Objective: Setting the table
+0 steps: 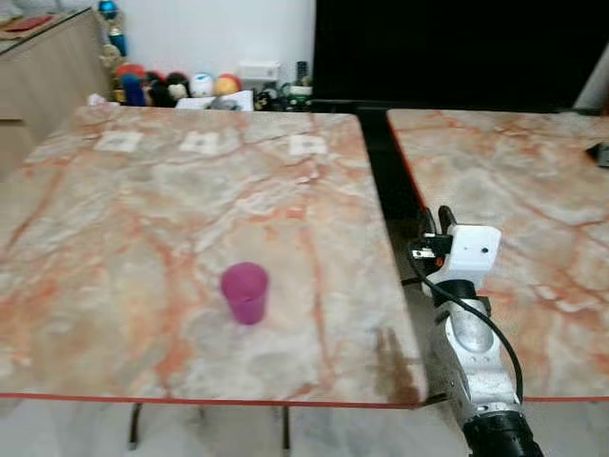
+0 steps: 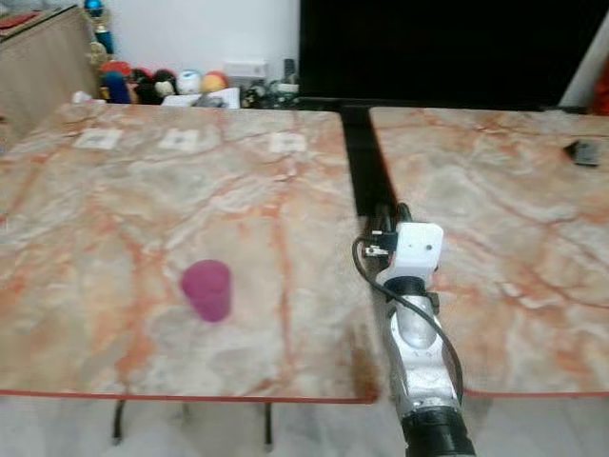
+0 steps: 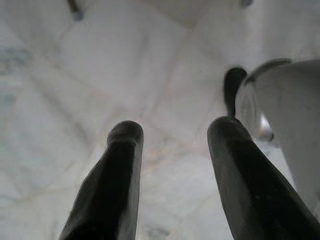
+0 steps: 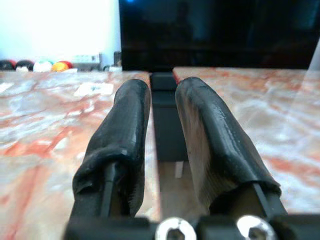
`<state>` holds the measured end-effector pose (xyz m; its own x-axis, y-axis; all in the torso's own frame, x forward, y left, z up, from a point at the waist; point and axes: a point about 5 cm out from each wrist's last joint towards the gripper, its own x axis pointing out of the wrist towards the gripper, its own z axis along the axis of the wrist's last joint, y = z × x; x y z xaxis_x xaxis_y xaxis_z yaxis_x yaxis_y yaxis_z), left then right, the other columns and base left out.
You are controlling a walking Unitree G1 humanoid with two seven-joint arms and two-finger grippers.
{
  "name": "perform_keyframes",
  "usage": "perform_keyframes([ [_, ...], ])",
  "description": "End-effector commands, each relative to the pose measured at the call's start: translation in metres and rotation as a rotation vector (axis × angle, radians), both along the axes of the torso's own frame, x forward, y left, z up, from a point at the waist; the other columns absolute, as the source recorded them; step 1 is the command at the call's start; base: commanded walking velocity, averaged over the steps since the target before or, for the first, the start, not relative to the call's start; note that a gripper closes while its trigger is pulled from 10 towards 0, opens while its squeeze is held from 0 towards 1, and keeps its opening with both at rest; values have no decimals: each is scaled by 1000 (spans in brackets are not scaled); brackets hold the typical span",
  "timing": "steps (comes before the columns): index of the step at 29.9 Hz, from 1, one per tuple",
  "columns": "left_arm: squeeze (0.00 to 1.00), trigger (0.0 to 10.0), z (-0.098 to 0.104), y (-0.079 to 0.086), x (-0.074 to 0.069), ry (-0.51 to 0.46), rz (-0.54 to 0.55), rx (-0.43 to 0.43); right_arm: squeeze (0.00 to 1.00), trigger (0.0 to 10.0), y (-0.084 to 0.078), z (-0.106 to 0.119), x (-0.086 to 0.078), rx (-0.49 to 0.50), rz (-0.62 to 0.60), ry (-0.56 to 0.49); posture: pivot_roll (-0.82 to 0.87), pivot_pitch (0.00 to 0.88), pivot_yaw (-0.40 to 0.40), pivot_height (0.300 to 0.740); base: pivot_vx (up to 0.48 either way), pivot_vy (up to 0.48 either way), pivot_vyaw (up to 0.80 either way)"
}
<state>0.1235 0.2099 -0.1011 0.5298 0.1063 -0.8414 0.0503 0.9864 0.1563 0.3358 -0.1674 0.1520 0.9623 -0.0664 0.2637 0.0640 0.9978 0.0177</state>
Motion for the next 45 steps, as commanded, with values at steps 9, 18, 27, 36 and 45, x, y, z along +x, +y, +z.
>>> perform_keyframes([
  [9, 0, 10000, -1, 0, -4, 11, -3, 2, 0, 10000, 3, 3, -2, 9, -3, -2, 14, 108, -33, 740, 0, 160, 746],
  [18, 0, 10000, -3, -5, -5, 15, -8, -1, 0, 10000, -2, 5, -10, 42, -43, -11, 11, 114, -35, 740, 0, 0, 0],
  [27, 0, 10000, -4, -7, -8, 20, -18, 0, 0, 10000, -6, 21, -23, 62, -90, -59, 1, 117, -34, 740, 0, 0, 0],
  [36, 0, 10000, -2, -10, -2, 2, -31, -6, 0, 10000, -6, 15, -25, 52, -81, -20, 0, 123, -37, 740, 0, 0, 0],
  [45, 0, 10000, 0, -9, 2, -14, -32, -7, 0, 10000, -2, 17, -24, 54, -64, -11, 3, 127, -37, 740, 0, 0, 0],
])
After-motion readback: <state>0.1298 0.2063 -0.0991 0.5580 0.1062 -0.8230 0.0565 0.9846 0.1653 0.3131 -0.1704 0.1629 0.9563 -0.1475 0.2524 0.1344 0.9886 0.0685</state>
